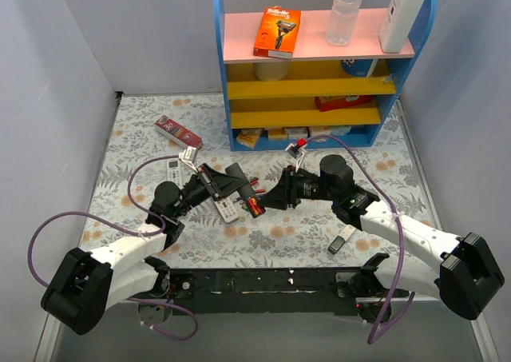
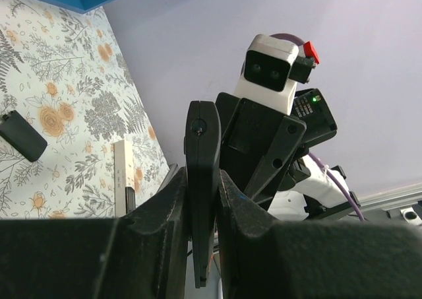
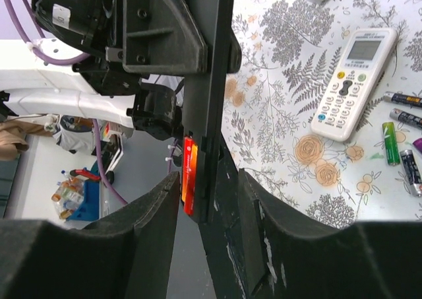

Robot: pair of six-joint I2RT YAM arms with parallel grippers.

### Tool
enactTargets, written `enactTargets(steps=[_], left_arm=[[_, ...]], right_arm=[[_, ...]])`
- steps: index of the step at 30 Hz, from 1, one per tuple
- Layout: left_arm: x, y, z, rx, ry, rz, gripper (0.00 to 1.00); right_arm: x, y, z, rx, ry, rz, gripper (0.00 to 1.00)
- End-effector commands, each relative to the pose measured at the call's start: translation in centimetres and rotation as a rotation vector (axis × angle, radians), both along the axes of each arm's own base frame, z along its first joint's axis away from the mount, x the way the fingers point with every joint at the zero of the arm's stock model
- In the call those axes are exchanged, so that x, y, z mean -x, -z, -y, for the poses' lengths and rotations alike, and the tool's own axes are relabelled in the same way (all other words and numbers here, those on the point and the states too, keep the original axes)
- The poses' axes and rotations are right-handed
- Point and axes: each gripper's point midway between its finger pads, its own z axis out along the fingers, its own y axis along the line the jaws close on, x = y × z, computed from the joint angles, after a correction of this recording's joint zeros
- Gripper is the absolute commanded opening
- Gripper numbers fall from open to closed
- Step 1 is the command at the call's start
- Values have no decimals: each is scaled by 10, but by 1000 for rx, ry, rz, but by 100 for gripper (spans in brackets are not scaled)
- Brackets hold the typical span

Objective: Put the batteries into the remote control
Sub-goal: Load the battery into the remote control.

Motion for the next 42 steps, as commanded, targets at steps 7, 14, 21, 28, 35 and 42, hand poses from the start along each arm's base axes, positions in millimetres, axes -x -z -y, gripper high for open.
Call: enactTargets(steps=[7,14,21,28,35,42], left_arm=[[-2,-7,-5,24,-40,9,0],[-4,-6,-7,33,-57,-8,0],[-3,-9,-6,49,-50,-6,0],[-2,-5,-7,35,-49,-5,0],[-11,18,-12,-94,-114,1,0],[-24,60,-32,-274,-250,-96,0]], right_arm=[[7,4,1,6,-46,2,48],[12,10,-1,18,-75,-16,47],[11,17,-1,32,-69,-26,28],[9,19,-2,36,-66,-28,24],[-13,15,8,149,9,100,56],[-56,35,50,443,198,202,69]])
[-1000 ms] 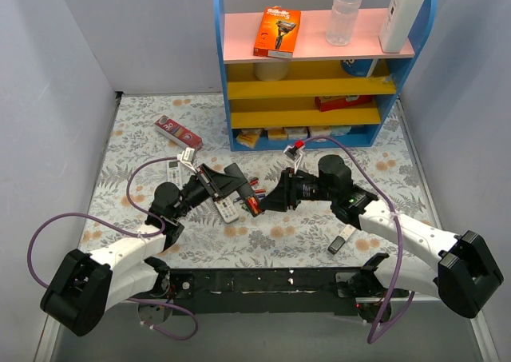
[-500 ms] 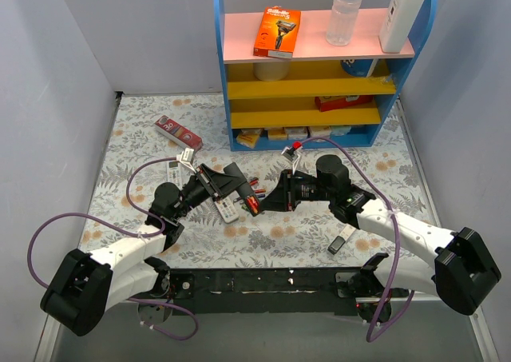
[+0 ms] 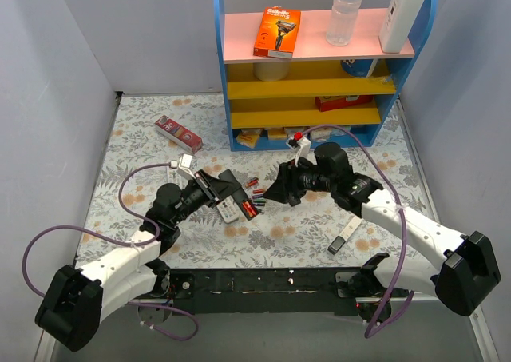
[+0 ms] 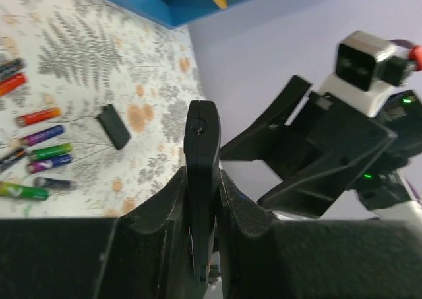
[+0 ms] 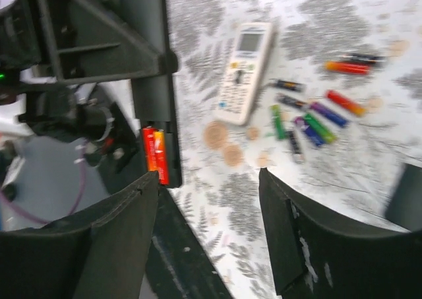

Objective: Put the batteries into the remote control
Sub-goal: Load the battery into the remote control, then pick up the battery cover at the center of the board.

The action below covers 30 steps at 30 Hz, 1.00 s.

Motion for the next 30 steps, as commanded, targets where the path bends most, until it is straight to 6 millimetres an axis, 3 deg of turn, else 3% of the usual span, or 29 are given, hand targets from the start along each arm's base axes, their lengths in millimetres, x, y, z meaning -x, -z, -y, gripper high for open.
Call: enactTargets(steps=[1,4,5,6,10,15,30], left_arm=[[-12,17,-17,-118,-121,-30,0],[-12,25,-23,-133,-147,-44,0],[-12,25,-23,-134,-149,-43,0],[-12,25,-23,-133,-149,-41,0],[-12,25,-22,-135,-144,-42,0],[-13,27,-22,-129,-143,-47,0],[-11,26,-23,-124,-144,-43,0]], right_arm=[[-38,8,38,243,158,145,72],[-46,39,61,425,215,107,74],[-50,41,64,460,226,106,74],[-49,58,74,543,237,68,74],[-55,82,88,703,265,25,74],[-58,106,84,803,270,-33,74],[-78,156,71,882,296,-109,73]])
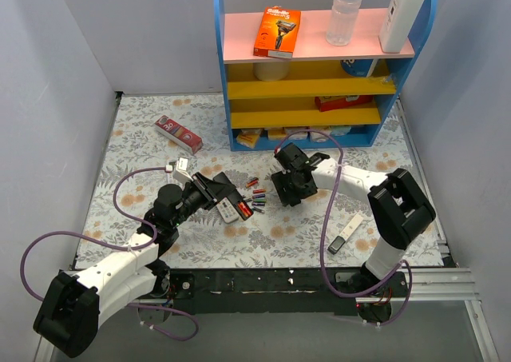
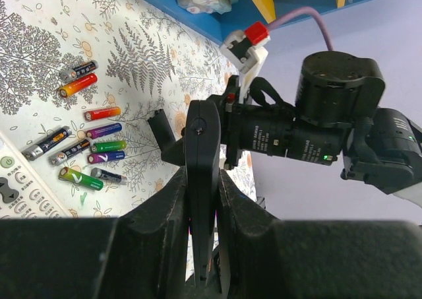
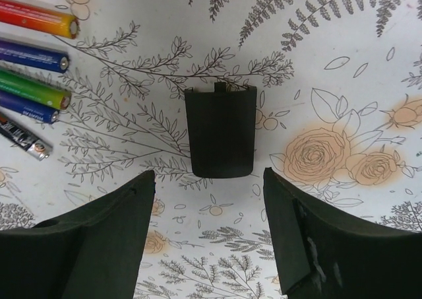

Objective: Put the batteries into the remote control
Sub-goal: Pick up the battery cover at the center of the board.

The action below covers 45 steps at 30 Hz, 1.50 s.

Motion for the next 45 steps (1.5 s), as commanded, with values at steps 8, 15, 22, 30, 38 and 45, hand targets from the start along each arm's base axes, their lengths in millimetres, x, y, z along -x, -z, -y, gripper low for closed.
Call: enactTargets(steps=[8,15,22,30,38,45], left_arm=[[-1,-8,0,9,0,29,0],[0,-8,4,13,21,27,0],[1,-11,8,25,43,24,0],[-2,-13,17,58,78,9,0],[-12,-17,23,62,80,16,0],[-14,-17,26,75,86,14,0]], right_arm=[[-10,21,-5,19,34,2,65],[-1,39,6,62,40,-23,58],[6,31,17,83,29,-17,40],[15,-14,1,24,-80,68,33],[43,-85,-46,-83,-248,206,33],[70,-139,-79,-188,-345,273,33]])
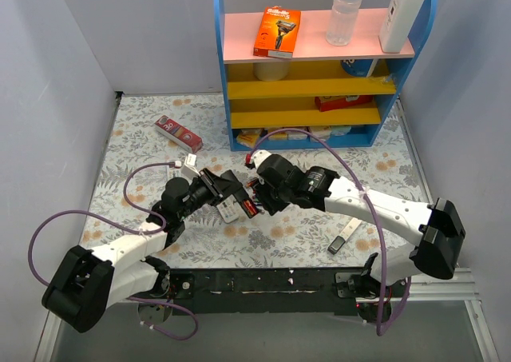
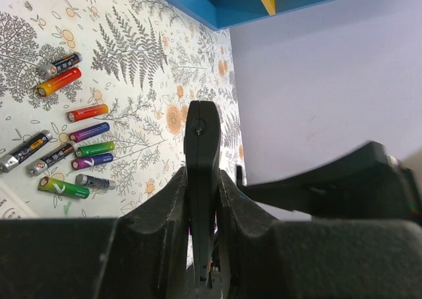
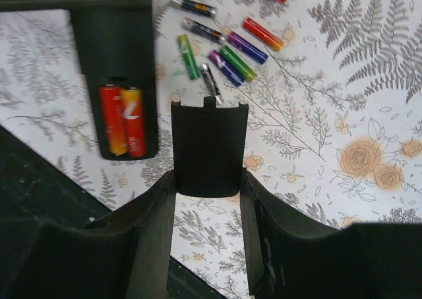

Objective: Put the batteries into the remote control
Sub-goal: Pick up the battery cover at the center of the board, then load the battery cover into the remote control.

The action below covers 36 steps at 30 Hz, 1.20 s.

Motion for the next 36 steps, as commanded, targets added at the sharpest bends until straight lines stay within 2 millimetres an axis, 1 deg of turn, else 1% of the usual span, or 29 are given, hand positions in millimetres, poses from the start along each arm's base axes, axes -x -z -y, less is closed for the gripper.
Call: enactTargets(steps=[1,2,3,4,5,7,9,10,14,16,22,27,33,36], left_arm=[[-5,-26,7,50,16,61,0],[-5,-27,7,54,17,61,0],[-6,-25,7,56,15,57,0],[-5,-28,8,65,21,66,0],[-5,-28,8,73,22,61,0],[-4,-31,9,89,28,71,0],[-3,-33,9,102,29,75,0],[-2,-35,9,108,31,84,0],[1,-39,7,130,30,94,0],[2,-41,7,139,32,99,0],[4,-45,7,159,34,107,0],[6,-45,8,162,45,109,0],[13,-54,8,178,71,159,0],[15,-57,8,177,83,181,0]], right_arm=[[11,-45,-15,-69,-38,51,33],[17,-49,-21,-78,-57,45,33],[21,-50,-23,-77,-63,37,33],[23,-52,-25,-78,-66,33,33],[27,-54,-31,-86,-71,27,33],[30,-49,-34,-62,-72,10,33],[31,-49,-37,-53,-64,2,33],[32,-44,-37,-34,-61,-9,33],[35,-40,-43,-27,-60,-28,33],[35,-39,-45,-21,-58,-30,33],[30,-35,-41,12,-18,-21,33],[30,-35,-44,7,-23,-24,33],[31,-31,-46,31,-22,-42,33],[31,-34,-47,23,-23,-42,33]])
